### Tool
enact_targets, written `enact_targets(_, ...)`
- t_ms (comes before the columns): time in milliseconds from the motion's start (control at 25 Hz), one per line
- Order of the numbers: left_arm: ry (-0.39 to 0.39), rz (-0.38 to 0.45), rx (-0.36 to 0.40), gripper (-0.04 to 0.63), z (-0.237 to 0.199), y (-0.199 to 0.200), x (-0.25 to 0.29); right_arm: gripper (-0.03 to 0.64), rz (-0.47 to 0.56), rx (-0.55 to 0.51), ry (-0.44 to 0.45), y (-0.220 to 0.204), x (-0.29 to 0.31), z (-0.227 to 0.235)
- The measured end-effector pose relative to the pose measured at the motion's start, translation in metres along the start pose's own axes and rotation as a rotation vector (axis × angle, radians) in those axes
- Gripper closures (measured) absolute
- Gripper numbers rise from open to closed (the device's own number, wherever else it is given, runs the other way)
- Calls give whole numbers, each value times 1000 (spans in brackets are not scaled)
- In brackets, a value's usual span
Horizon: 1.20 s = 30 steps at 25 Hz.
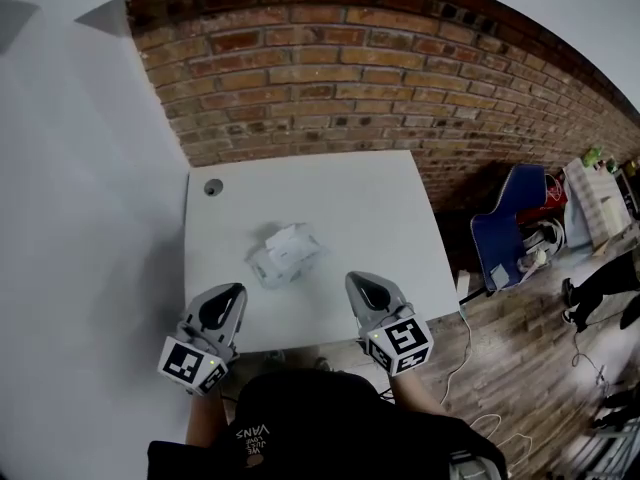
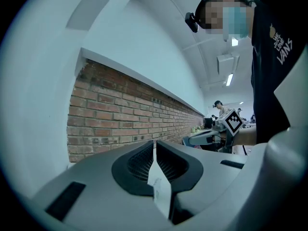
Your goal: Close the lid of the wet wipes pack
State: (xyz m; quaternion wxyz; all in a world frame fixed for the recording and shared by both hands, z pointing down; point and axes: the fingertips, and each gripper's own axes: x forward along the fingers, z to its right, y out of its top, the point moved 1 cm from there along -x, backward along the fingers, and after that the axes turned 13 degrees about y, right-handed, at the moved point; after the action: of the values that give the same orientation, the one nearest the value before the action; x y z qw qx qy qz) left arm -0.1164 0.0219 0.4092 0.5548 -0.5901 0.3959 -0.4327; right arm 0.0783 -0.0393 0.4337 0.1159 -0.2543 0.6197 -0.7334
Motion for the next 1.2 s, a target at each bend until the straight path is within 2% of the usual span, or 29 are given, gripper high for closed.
enact_targets(320,-115,-4,2,572,-43,2,20,618,4,34,-109,3,31,-9)
enact_targets(720,-207,-16,-9,572,-81,-17,29,618,-8,29,-203,2,62,-17)
enact_targets(960,-214,-18,-11,572,-80,-25,45,618,0,11,-202,2,69,-6)
enact_targets(1200,-186,-32,2,572,-78,-31,72,618,-22,1,-142,-2,89,12)
